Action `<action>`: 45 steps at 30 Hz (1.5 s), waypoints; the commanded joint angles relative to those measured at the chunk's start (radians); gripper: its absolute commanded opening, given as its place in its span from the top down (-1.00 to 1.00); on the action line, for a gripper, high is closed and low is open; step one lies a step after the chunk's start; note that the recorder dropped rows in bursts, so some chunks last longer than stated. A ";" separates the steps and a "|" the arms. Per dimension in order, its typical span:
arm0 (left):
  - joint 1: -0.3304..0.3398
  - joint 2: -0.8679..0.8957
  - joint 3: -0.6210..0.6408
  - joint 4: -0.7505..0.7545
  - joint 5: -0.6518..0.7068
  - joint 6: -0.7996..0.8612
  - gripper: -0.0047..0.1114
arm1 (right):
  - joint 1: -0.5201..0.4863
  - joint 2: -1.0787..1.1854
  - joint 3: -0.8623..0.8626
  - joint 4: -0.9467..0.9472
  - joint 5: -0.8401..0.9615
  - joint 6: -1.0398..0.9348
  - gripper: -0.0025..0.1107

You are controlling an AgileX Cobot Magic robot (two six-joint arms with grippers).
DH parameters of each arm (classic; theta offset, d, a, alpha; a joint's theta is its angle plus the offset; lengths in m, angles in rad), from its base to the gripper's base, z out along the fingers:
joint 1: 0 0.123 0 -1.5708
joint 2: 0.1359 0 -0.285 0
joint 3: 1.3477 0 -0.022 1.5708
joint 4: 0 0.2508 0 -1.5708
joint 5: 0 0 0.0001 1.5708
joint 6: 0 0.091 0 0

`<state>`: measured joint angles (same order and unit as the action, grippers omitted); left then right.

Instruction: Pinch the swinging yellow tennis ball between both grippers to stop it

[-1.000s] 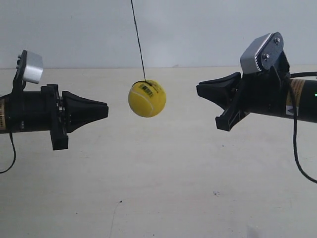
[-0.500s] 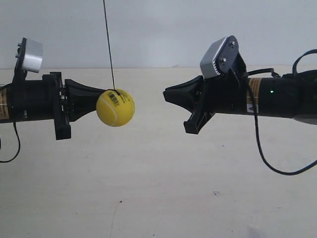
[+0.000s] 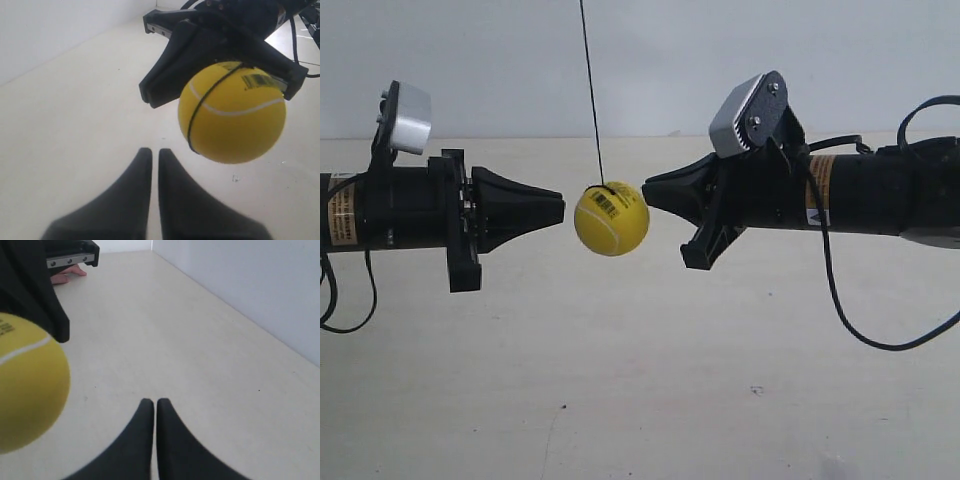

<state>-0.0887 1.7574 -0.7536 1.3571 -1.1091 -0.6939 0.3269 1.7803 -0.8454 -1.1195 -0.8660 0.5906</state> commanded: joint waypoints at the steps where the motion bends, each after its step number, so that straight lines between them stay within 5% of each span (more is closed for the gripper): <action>1: -0.005 0.000 -0.004 0.000 0.003 -0.008 0.84 | 0.002 -0.001 -0.005 0.005 -0.002 0.022 0.96; 45: -0.005 0.000 -0.004 0.028 -0.044 -0.020 0.84 | 0.042 -0.001 -0.005 -0.017 0.022 0.039 0.96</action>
<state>-0.0887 1.7574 -0.7536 1.3816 -1.1518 -0.7041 0.3677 1.7803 -0.8454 -1.1354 -0.8409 0.6288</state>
